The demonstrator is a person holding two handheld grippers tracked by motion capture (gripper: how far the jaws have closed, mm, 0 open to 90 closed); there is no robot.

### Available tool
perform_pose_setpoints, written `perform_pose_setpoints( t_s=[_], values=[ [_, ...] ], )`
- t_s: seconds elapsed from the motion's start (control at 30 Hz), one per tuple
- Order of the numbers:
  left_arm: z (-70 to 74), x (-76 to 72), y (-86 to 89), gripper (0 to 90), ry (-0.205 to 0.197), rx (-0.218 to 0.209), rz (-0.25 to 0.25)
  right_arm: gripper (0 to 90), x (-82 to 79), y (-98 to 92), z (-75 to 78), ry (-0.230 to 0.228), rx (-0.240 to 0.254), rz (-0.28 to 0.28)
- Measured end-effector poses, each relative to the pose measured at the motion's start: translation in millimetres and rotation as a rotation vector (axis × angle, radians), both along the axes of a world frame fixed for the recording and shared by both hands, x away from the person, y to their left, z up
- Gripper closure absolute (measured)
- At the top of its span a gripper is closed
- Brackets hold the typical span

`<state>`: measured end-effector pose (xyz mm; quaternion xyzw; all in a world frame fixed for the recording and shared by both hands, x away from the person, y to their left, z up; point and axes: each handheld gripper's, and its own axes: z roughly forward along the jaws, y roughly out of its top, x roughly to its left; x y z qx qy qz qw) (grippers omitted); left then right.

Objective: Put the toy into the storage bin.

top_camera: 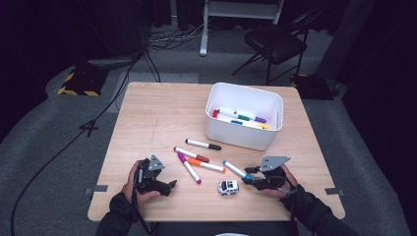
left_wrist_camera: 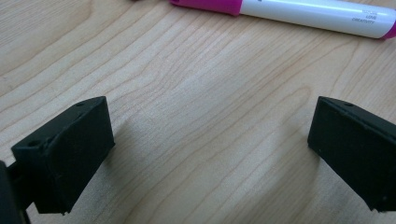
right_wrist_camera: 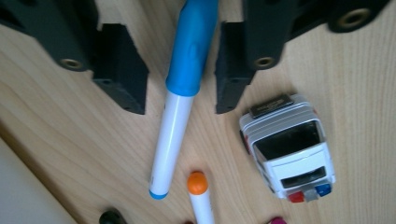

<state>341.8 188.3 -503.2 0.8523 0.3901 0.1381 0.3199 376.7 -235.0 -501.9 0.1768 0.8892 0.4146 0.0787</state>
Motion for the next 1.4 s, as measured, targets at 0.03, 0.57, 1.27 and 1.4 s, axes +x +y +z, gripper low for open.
perform_pose_setpoints(
  t_s=[0.03,0.57,1.27,1.4],
  values=[
    [0.0,-0.1,-0.1,0.5,0.001,-0.001,0.001,68.6,1.8,-1.4,-0.2,-0.005,0.004,0.004],
    [0.0,0.1,0.0,0.5,0.0,-0.001,0.0,74.8,2.9,-23.7,8.2,-0.039,0.009,-0.065],
    [-0.1,-0.1,-0.1,0.5,0.001,-0.002,0.002,74.8,5.9,-26.9,100.1,-0.187,0.105,0.023],
    [0.0,0.0,0.0,0.4,0.0,-0.001,0.0,74.8,11.4,-28.4,120.4,-0.226,0.119,0.038]
  ],
)
